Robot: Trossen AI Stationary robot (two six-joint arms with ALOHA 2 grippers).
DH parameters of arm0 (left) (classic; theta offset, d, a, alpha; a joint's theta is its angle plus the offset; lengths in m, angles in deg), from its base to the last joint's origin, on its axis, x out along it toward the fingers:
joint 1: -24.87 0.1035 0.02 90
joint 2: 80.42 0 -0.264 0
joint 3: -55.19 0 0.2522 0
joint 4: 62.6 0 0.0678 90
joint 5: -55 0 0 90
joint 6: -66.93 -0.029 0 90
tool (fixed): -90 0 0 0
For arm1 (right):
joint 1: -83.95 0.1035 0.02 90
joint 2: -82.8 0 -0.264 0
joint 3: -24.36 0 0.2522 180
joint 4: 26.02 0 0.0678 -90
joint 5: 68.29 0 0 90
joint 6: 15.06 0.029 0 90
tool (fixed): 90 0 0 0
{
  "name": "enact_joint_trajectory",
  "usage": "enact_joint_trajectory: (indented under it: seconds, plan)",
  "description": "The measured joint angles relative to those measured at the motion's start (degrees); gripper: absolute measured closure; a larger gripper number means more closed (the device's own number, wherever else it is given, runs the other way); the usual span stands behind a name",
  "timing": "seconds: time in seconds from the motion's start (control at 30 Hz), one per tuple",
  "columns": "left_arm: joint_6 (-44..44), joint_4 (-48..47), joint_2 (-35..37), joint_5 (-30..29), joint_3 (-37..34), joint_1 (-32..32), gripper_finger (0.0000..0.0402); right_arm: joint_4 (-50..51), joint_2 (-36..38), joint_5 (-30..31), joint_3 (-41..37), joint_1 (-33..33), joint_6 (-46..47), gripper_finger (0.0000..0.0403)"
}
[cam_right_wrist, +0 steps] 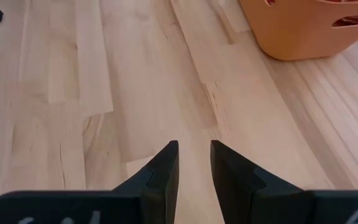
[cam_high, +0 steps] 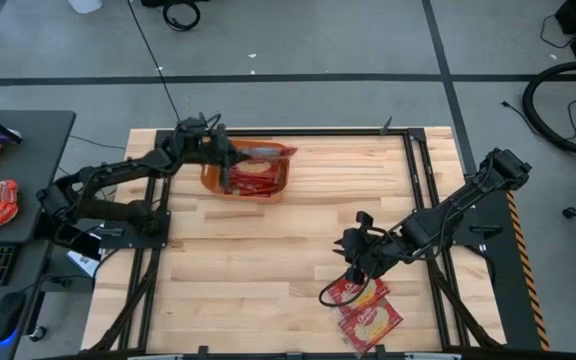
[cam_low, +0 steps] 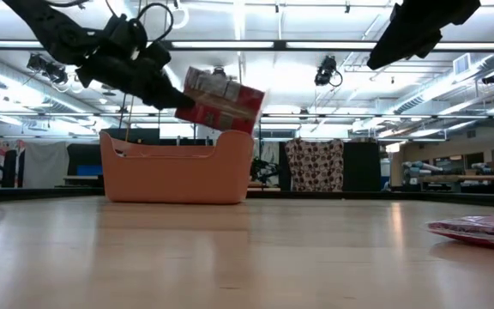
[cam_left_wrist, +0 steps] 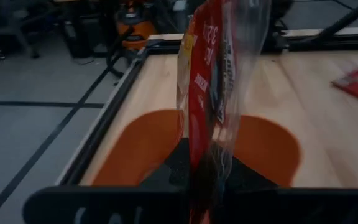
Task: Sort popcorn bags into baskets
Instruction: Put the popcorn bag into the orange bin
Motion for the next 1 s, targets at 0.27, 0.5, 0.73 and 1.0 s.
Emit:
enact_joint_trajectory:
  seconds: [0.27, 0.5, 0.73, 1.0]
  plan:
    - [-0.9, -5.1, 0.0, 1.9, 0.0, 6.3, 0.0376, -0.2, 0.0, -0.1, 0.0, 0.2, -0.1, 0.0306]
    - [-0.5, -12.7, -0.1, -8.0, 0.0, 6.7, 0.0320, -1.0, 0.0, 1.0, 0.0, 0.2, -0.6, 0.0306]
    - [-0.2, -13.7, 0.3, -13.9, 0.0, 5.1, 0.0249, -1.0, 0.0, -0.6, 0.0, 0.2, -0.5, 0.0306]
    - [-0.6, -12.9, 1.2, -4.7, 0.1, -2.3, 0.0240, -0.9, -5.9, -13.9, 0.0, 3.2, -6.6, 0.0306]
